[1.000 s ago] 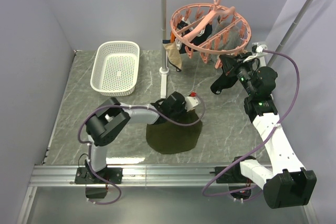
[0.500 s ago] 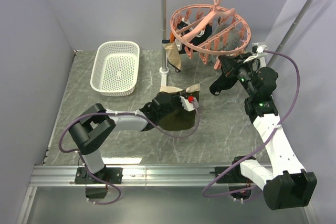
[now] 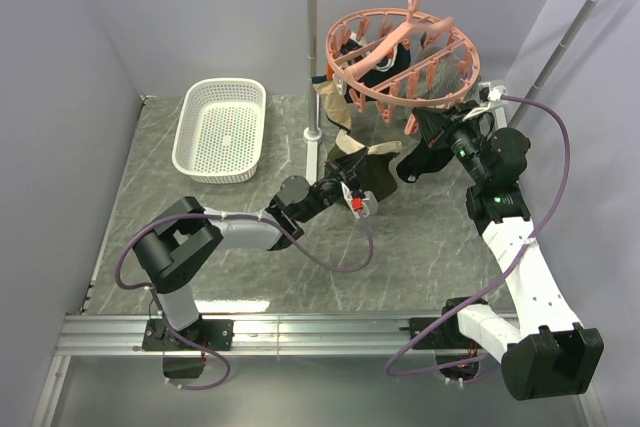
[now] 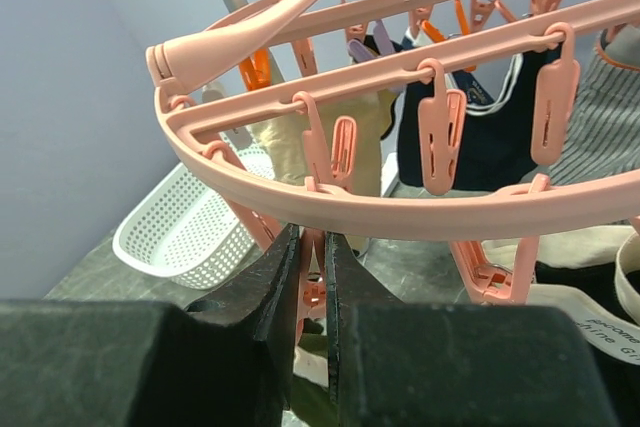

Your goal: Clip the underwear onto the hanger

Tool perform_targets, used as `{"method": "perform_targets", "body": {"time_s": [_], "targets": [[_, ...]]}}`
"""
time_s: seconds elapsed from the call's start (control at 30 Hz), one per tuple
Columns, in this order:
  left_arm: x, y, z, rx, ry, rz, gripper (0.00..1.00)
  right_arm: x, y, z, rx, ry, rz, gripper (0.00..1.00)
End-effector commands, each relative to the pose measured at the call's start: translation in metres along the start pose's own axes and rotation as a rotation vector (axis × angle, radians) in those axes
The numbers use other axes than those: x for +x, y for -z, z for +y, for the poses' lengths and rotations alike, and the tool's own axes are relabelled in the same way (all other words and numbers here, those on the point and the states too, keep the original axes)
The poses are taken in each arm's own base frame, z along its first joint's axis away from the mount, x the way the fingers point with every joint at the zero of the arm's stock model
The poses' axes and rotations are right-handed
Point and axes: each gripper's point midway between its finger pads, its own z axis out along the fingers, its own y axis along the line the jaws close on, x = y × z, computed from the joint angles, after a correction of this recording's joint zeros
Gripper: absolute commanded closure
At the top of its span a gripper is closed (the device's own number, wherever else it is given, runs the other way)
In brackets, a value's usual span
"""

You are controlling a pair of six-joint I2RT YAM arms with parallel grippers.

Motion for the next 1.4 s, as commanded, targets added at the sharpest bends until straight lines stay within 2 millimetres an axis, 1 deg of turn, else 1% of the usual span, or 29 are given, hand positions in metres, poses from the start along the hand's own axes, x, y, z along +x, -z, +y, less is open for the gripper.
{"method": "perform_targets", "body": {"time_s": [0.0, 0.03, 0.1, 0.17, 0.2, 0.23, 0.3, 0.33, 0.4, 0.43, 0.6, 0.77, 0.8, 0.9, 1.0, 1.23, 1.37], "targets": [[-0.033, -0.017, 0.022, -0.041, -0.031, -0.165, 1.0, -0.005, 0.004, 0.013, -0.053, -0.002, -0.001, 1.0], [-0.037, -0.02, 0.022, -0.034, -0.035, -0.191, 1.0, -0.005, 0.004, 0.014, -0.056, -0.003, 0.0, 1.0], [-0.035, -0.024, 0.02, -0.024, -0.045, -0.205, 1.0, -0.005, 0.005, 0.016, -0.063, 0.001, 0.001, 1.0], [-0.039, -0.028, 0.025, -0.04, -0.079, -0.233, 1.0, -0.004, 0.005, 0.015, -0.063, -0.001, 0.006, 1.0], [-0.037, -0.031, 0.021, -0.038, -0.086, -0.234, 1.0, -0.003, 0.006, 0.017, -0.07, -0.003, 0.008, 1.0], [-0.04, -0.034, 0.026, -0.054, -0.091, -0.248, 1.0, -0.003, 0.006, 0.018, -0.074, -0.002, 0.008, 1.0], [-0.039, -0.039, 0.023, -0.044, -0.091, -0.249, 1.0, -0.002, 0.006, 0.018, -0.077, -0.003, 0.011, 1.0], [-0.041, -0.042, 0.028, -0.059, -0.092, -0.256, 1.0, -0.001, 0.006, 0.018, -0.079, -0.005, 0.015, 1.0], [-0.041, -0.046, 0.027, -0.058, -0.089, -0.262, 1.0, -0.001, 0.006, 0.019, -0.084, -0.007, 0.017, 1.0], [-0.043, -0.048, 0.03, -0.064, -0.088, -0.269, 1.0, -0.001, 0.007, 0.02, -0.087, -0.006, 0.015, 1.0], [-0.05, -0.052, 0.034, -0.079, -0.089, -0.305, 1.0, 0.003, 0.008, 0.019, -0.087, 0.0, 0.025, 1.0], [-0.056, -0.051, 0.036, -0.084, -0.09, -0.336, 1.0, 0.004, 0.008, 0.018, -0.088, 0.013, 0.025, 1.0], [-0.056, -0.05, 0.034, -0.081, -0.088, -0.335, 1.0, 0.003, 0.008, 0.02, -0.093, 0.016, 0.022, 1.0], [-0.058, -0.052, 0.038, -0.085, -0.07, -0.333, 1.0, 0.003, 0.009, 0.021, -0.098, 0.019, 0.023, 1.0], [-0.056, -0.055, 0.042, -0.092, -0.057, -0.322, 1.0, 0.004, 0.01, 0.021, -0.1, 0.019, 0.025, 1.0], [-0.054, -0.06, 0.041, -0.089, -0.055, -0.316, 1.0, 0.002, 0.01, 0.023, -0.11, 0.018, 0.024, 1.0], [-0.05, -0.062, 0.036, -0.077, -0.051, -0.304, 1.0, 0.0, 0.009, 0.023, -0.108, 0.017, 0.021, 1.0]]}}
